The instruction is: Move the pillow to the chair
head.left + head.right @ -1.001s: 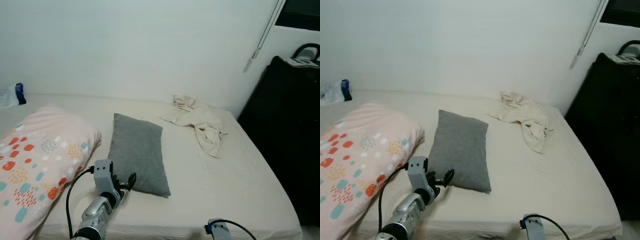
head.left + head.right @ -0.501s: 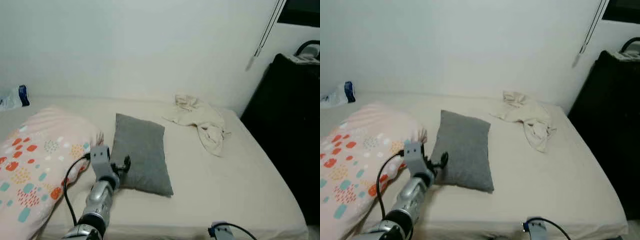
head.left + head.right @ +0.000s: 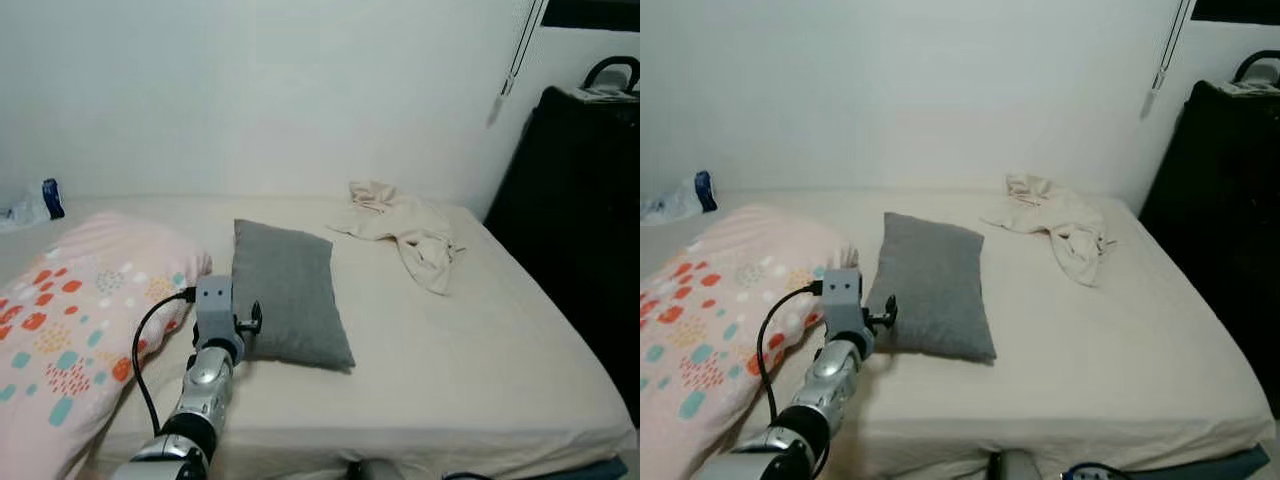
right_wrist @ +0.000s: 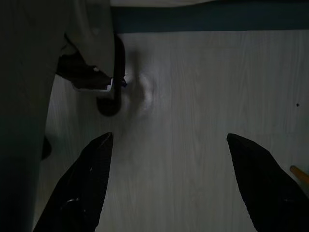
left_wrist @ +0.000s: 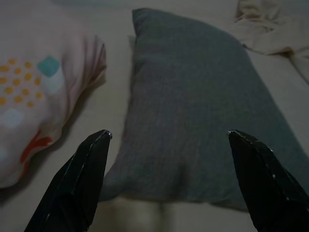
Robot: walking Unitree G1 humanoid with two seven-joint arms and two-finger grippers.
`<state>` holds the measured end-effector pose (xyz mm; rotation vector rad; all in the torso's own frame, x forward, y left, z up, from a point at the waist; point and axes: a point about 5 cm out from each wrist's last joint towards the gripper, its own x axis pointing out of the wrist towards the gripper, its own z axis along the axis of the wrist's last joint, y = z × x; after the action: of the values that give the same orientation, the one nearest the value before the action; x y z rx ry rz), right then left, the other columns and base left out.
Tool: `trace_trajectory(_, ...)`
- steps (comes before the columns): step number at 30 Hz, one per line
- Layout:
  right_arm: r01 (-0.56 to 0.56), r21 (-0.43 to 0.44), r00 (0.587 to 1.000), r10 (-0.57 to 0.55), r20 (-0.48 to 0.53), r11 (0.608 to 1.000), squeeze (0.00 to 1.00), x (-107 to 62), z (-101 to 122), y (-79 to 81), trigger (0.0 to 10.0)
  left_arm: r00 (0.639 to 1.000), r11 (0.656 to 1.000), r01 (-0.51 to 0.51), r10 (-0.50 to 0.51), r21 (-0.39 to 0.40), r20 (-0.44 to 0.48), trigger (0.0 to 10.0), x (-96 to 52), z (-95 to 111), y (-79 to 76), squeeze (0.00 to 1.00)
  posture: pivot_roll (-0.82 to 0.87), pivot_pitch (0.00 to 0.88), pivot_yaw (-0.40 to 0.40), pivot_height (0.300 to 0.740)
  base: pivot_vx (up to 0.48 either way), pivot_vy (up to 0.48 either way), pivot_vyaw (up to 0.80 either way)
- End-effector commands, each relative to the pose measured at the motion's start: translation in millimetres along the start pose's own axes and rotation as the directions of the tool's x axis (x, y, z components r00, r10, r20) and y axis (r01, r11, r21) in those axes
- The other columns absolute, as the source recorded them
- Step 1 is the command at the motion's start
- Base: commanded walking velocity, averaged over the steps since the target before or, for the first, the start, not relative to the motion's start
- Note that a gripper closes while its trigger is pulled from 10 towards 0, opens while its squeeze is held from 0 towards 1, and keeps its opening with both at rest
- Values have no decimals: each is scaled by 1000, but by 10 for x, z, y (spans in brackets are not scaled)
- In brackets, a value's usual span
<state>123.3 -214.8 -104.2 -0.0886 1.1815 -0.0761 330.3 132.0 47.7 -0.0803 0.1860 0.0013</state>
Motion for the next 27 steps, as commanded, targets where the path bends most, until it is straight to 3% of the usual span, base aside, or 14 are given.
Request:
trace_trajectory(1, -96, 22, 995, 96, -2, 995, 0, 8, -11, 288, 10000, 999, 999, 30, -30, 20, -10, 10000, 29, 27, -88, 0, 2, 8, 32, 621, 0, 0, 0)
trace_trajectory(6, -123, -4, 992, 123, 22, 992, 0, 9, 38, 375, 10000, 993, 993, 116, -115, 0, -34, 10000, 86, 101, -313, 0, -11, 36, 53, 621, 0, 0, 0)
trace_trajectory(14, -148, -13, 983, 149, 111, 989, 0, 13, 253, 441, 10000, 980, 975, 194, -197, -105, -26, 10000, 111, 175, -480, 0, -11, 43, 51, 621, 0, 0, 0)
trace_trajectory(17, 45, -51, 984, -35, 173, 998, 0, 18, 500, 180, 10000, 965, 956, 257, -263, -139, -24, 10000, 80, 145, -548, 0, -6, 42, 48, 621, 0, 0, 0)
trace_trajectory(18, 201, -40, 964, -190, 184, 979, 0, -1, 637, -75, 10000, 958, 950, 279, -286, -143, -32, 10000, 52, 97, -552, 0, -4, 42, 46, 621, 0, 0, 0)
trace_trajectory(19, 201, -40, 964, -190, 184, 979, 0, -1, 637, -75, 10000, 958, 950, 279, -286, -143, -32, 10000, 52, 97, -552, 0, -4, 42, 46, 621, 0, 0, 0)
trace_trajectory(20, 316, 5, 933, -311, 183, 949, 0, -38, 763, -301, 10000, 952, 944, 295, -304, -145, -44, 10000, 23, 42, -545, 0, -2, 43, 44, 621, 0, 0, 0)
trace_trajectory(23, 344, 14, 922, -341, 181, 939, 0, -52, 800, -362, 10000, 950, 943, 300, -309, -145, -49, 10000, 14, 26, -542, 0, -2, 42, 43, 621, 0, 0, 0)
trace_trajectory(27, 375, 68, 909, -381, 167, 924, 0, -100, 1023, -505, 10000, 946, 944, 306, -315, -123, -70, 10000, -26, -55, -488, 0, 6, 43, 34, 621, 0, 0, 0)
